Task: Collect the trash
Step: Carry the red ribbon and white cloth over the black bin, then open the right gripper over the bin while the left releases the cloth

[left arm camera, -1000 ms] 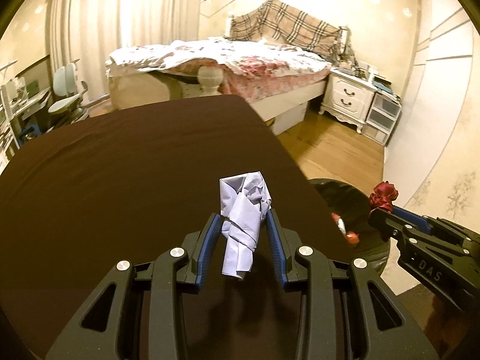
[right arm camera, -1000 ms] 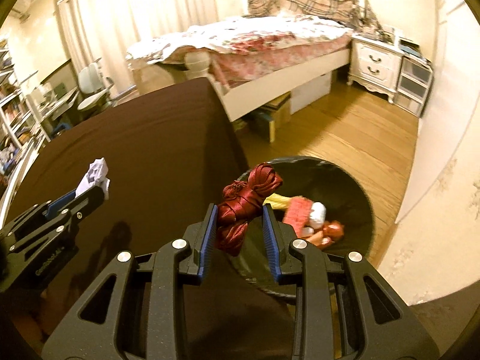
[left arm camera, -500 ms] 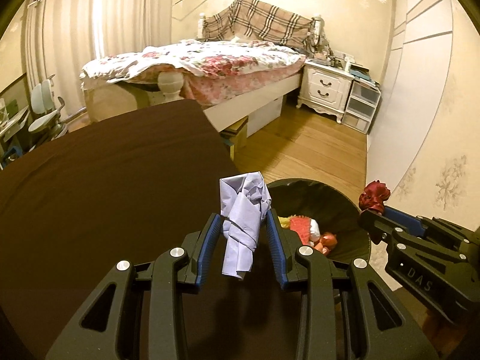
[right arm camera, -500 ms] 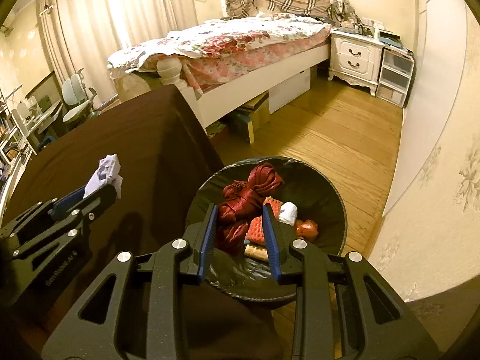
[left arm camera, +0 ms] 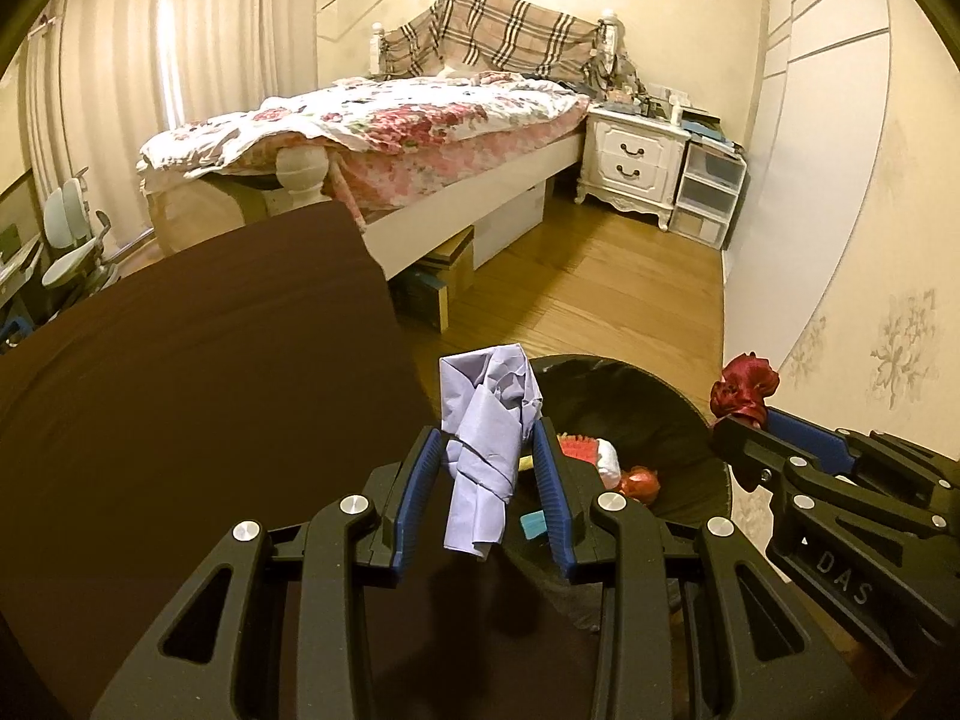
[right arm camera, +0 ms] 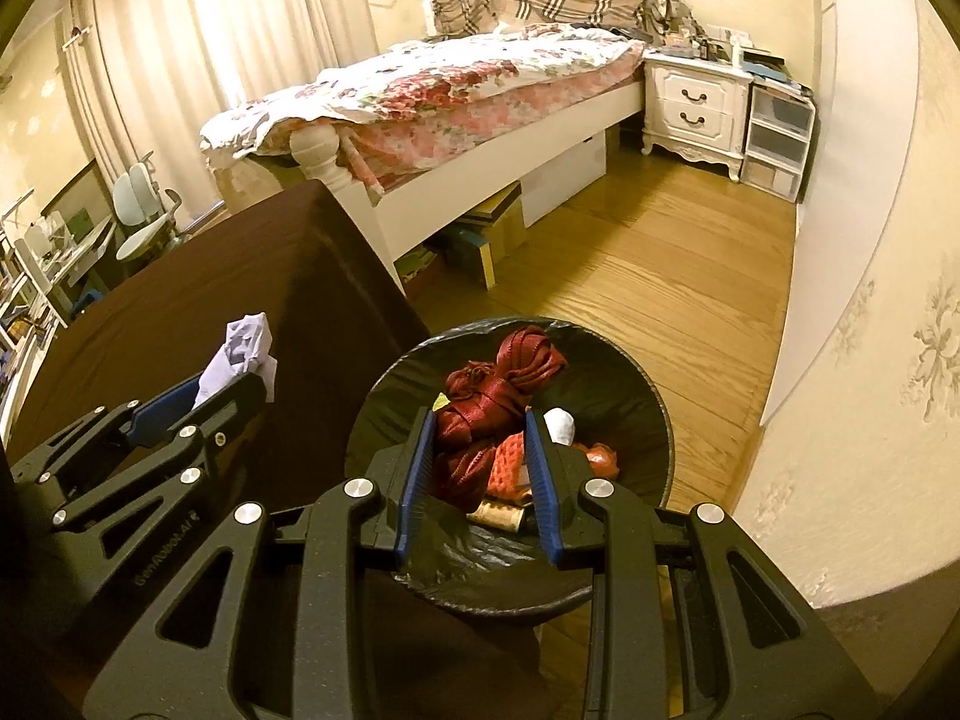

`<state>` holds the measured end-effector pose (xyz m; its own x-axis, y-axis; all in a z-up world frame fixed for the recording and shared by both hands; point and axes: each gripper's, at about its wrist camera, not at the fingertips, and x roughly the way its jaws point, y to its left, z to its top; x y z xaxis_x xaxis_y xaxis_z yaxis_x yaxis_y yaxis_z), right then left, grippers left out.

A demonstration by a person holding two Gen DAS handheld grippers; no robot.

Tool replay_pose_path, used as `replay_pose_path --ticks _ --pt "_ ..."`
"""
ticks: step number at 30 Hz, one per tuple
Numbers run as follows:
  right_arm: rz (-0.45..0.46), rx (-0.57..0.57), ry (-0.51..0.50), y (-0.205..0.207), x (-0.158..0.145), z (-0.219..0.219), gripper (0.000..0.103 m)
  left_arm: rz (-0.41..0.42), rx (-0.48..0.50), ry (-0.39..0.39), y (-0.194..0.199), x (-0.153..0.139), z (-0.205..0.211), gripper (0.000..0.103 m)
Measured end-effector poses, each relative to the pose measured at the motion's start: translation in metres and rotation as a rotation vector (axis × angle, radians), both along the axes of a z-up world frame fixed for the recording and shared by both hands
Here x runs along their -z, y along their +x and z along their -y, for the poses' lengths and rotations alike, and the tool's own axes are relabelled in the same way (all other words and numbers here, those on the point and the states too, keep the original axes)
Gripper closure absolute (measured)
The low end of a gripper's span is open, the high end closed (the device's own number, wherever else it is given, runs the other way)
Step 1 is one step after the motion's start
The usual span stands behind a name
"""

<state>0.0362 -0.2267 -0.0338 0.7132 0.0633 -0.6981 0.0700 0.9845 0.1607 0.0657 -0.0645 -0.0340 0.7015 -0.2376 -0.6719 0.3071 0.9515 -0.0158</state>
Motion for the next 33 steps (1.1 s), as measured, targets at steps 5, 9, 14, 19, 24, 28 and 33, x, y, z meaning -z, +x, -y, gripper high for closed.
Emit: replay_pose_path --ticks 5,9,14,19,24,28,33 --pt "-0.002 0.008 0.001 0.003 0.002 0.004 0.073 0.003 0.016 0.002 0.004 -0.001 0.008 0.068" --pt "-0.004 0.013 0.004 0.005 0.004 0.007 0.073 0.004 0.026 0.007 0.007 -0.002 0.013 0.068" --pt "-0.007 0.020 0.008 0.008 0.005 0.010 0.073 -0.005 0.031 0.019 0.010 0.000 0.018 0.068" --pt "-0.013 0.028 0.010 0.010 0.008 0.013 0.072 -0.013 0.028 0.025 0.012 0.002 0.018 0.068" --pt "-0.012 0.039 0.006 0.010 0.009 0.017 0.071 -0.012 0.030 0.028 0.012 0.002 0.020 0.046" --pt "-0.009 0.059 0.005 0.008 0.010 0.024 0.063 -0.009 0.022 0.020 0.012 0.001 0.018 0.035" --pt "0.001 0.084 -0.009 0.004 0.008 0.029 0.057 -0.004 0.009 0.012 0.010 -0.001 0.014 0.030"
